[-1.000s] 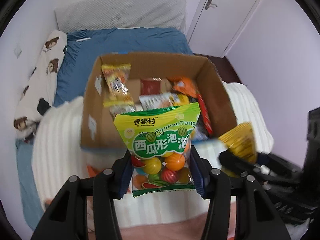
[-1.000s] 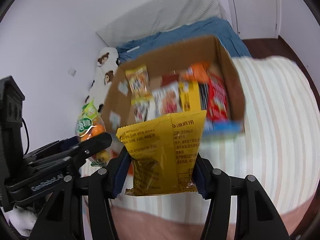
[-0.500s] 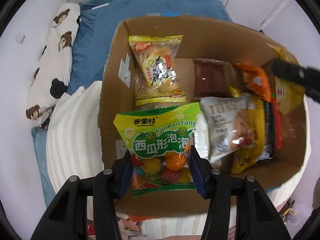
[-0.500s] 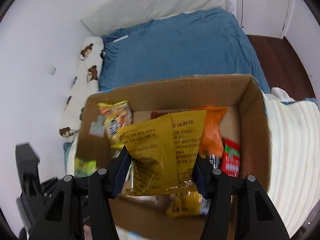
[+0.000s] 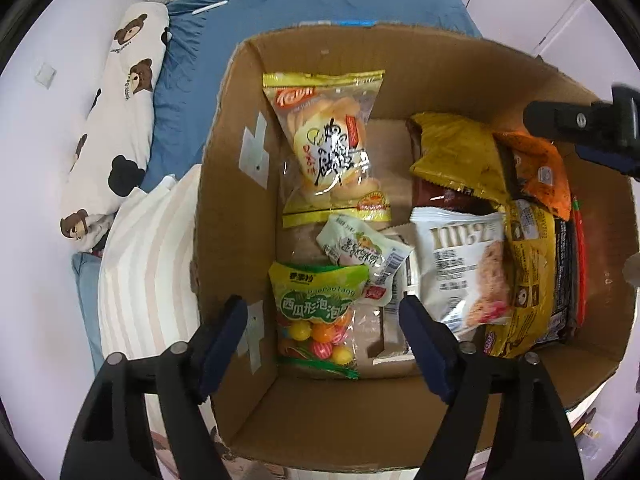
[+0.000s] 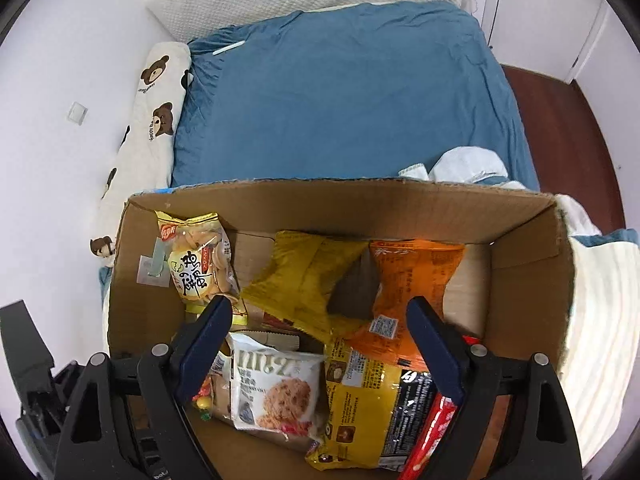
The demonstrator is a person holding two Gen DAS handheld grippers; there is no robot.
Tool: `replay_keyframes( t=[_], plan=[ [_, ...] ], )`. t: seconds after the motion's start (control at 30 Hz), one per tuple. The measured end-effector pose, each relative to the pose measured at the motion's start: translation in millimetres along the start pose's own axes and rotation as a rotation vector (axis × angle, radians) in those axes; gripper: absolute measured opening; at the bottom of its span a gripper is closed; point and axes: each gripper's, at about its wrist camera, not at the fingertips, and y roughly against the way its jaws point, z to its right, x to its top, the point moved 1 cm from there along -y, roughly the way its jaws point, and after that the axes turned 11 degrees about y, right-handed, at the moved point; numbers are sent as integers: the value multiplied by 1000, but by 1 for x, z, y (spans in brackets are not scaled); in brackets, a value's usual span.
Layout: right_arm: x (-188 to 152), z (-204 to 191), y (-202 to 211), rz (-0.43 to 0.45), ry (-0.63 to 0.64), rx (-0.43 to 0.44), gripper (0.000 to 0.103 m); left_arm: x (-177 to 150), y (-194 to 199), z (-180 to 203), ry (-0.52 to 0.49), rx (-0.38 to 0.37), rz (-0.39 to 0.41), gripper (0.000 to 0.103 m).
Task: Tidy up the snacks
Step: 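Carry gum packet and yellow bag into the box and release both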
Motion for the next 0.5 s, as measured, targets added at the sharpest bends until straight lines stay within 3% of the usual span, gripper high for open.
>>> replay_keyframes(
  t=[0.33, 0.5],
  plan=[
    [-29, 9, 35, 15, -7, -85, 96, -10, 24, -1, 27, -36, 35, 77],
    [-60, 10, 59, 47, 1, -120, 96, -25, 48, -2, 33, -41, 95, 77]
  ],
)
